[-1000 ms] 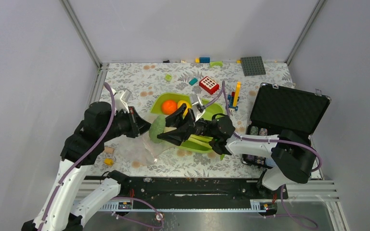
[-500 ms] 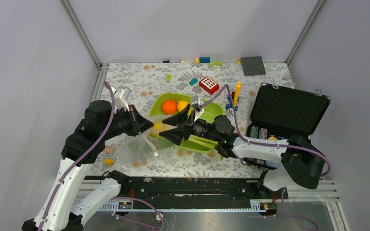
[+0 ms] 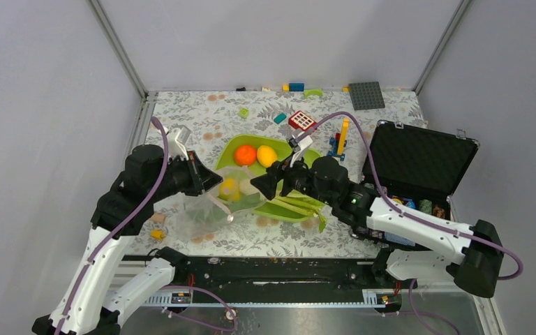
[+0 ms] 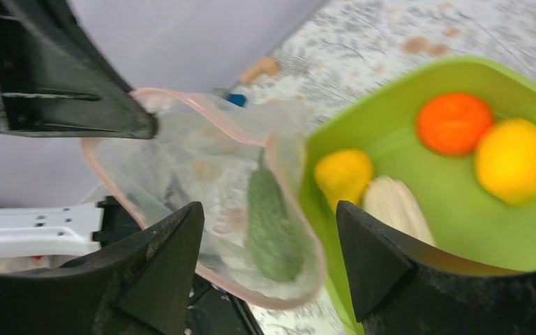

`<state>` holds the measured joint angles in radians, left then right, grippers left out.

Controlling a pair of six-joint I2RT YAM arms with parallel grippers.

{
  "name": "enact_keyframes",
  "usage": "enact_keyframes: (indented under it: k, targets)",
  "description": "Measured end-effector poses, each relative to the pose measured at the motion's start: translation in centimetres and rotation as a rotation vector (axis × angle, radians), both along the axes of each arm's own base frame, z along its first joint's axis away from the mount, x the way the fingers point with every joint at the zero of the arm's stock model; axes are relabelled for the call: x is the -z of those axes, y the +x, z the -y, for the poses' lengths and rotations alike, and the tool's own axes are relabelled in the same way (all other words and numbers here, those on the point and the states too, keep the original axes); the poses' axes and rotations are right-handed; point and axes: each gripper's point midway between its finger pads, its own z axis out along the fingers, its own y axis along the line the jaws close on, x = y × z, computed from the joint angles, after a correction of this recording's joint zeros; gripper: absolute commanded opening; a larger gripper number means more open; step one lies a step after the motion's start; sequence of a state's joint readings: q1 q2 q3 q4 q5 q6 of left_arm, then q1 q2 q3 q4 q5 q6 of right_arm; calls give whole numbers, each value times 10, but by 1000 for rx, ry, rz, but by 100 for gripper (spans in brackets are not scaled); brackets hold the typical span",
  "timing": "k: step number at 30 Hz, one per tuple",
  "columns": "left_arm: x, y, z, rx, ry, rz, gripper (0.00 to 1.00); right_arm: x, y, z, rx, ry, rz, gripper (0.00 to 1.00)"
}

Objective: Place the food in the zip-top bag and seal the zipper
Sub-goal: Place the fake vegetable in the zipper food storage bag, then adjust the zipper food storage bag at the center of the board.

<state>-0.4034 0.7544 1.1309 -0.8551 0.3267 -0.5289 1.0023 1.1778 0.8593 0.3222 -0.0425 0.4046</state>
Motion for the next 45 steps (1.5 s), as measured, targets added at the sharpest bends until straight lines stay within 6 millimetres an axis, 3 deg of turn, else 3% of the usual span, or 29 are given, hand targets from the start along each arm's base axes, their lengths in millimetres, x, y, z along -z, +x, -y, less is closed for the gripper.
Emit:
enact_keyframes:
  k: [4, 11, 21, 23, 27, 29, 34, 37, 42, 45]
  targets:
    - [4, 2, -1, -8, 8, -7, 0, 18, 4, 22, 89, -121, -60, 67]
    - [8, 6, -1, -18, 18, -16, 0, 83, -2, 42, 130, -340, -210, 62]
    - [13, 7, -1, -20, 21, -23, 0, 109, -12, 31, 88, -364, -325, 59]
    - [13, 7, -1, -19, 21, -23, 0, 113, -12, 27, 84, -362, -342, 48]
    - [13, 7, -1, -19, 21, -23, 0, 120, -15, 19, 71, -349, -390, 8]
    - [13, 7, -1, -22, 23, -23, 0, 120, -18, 14, 51, -332, -409, 0]
    - [22, 11, -6, -55, 47, -33, 0, 103, -31, -2, -31, -272, -436, 0]
    - [32, 12, -7, -59, 59, -53, 0, 71, -31, -19, -65, -244, -410, 0]
    - [40, 10, -7, -57, 66, -71, 0, -5, -3, -65, -80, -164, -311, 0]
    - [39, 12, -13, -89, 79, -51, 0, -20, 14, -72, -34, -180, -249, 0]
